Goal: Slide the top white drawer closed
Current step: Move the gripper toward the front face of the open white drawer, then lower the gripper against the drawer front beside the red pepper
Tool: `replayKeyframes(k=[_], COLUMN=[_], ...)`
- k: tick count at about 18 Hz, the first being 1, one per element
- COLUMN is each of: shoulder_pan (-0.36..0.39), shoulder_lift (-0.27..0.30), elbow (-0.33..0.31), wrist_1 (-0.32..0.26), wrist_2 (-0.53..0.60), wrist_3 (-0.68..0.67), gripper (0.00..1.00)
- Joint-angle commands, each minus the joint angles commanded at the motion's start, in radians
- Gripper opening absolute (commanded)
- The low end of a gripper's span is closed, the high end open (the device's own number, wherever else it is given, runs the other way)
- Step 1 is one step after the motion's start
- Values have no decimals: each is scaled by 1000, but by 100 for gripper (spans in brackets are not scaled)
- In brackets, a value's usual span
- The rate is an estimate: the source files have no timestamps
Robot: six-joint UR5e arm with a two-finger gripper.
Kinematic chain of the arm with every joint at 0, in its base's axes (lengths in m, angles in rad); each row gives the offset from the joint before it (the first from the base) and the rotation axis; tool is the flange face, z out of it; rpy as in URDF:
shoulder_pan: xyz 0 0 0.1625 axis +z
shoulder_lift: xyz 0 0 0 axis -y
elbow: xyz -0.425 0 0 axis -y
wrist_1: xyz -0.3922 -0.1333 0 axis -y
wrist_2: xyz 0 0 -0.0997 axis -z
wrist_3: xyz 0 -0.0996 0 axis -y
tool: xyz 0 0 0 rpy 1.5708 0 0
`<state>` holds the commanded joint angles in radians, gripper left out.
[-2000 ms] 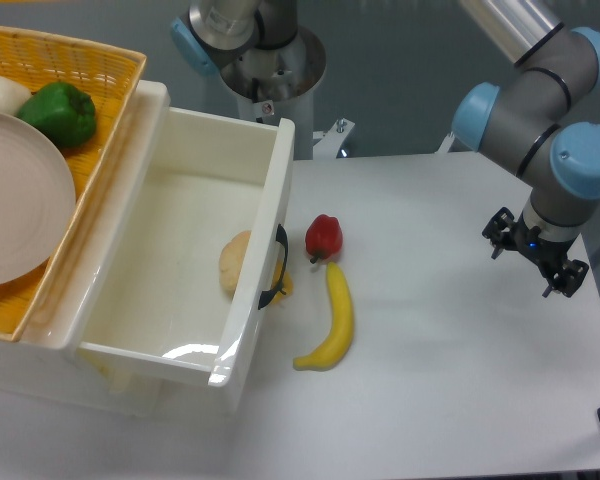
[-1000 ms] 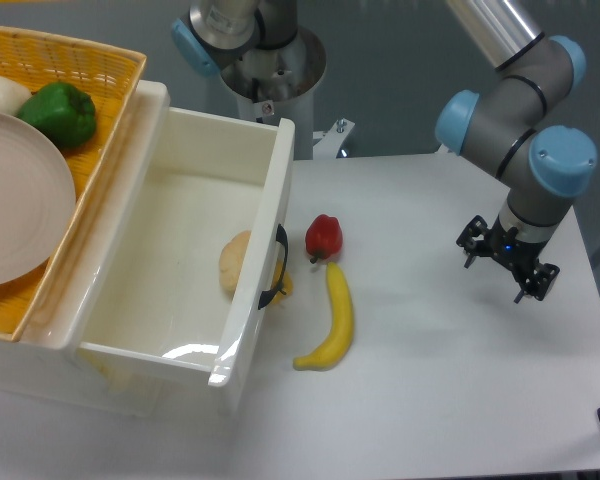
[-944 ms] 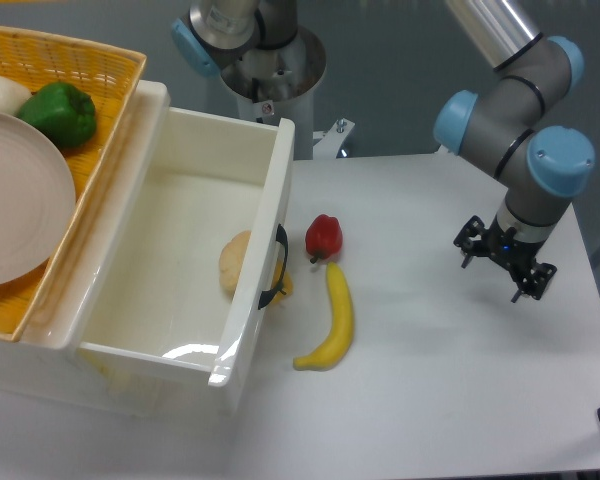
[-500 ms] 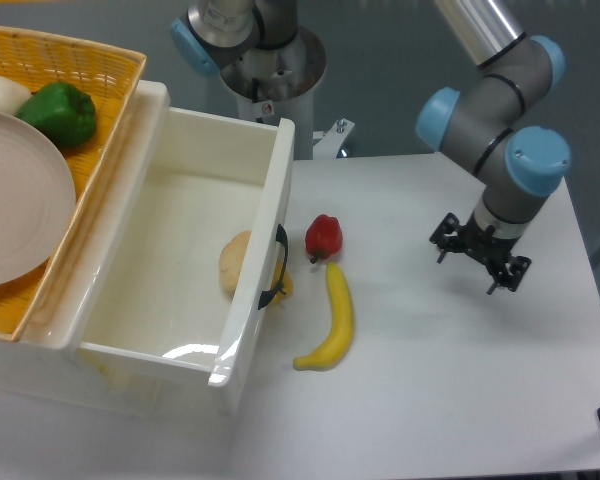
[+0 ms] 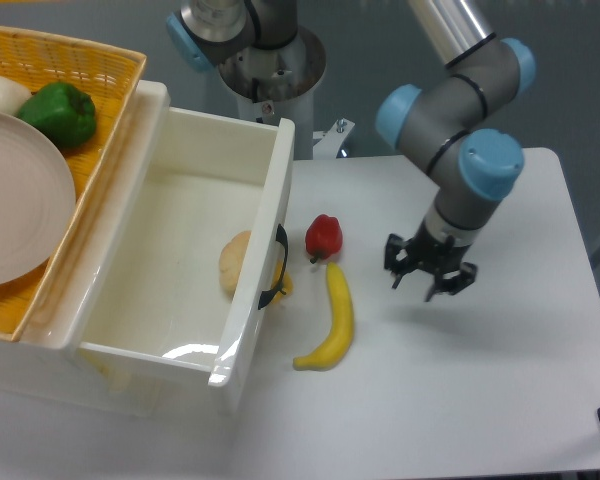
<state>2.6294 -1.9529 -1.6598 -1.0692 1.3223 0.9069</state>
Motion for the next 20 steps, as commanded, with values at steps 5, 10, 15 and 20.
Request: replayKeyframes(k=[5,10,15,20], shoulder_pan=[-46,-55,-54,-60], shoulder_lift=[38,101,144,172], elbow=[5,5,5,5], wrist_1=[-35,-126,-236,-311], wrist_2=[-60,-156,-207,-221], wrist_3=[-25,-25,-25,-25], gripper=[2,0,0,0])
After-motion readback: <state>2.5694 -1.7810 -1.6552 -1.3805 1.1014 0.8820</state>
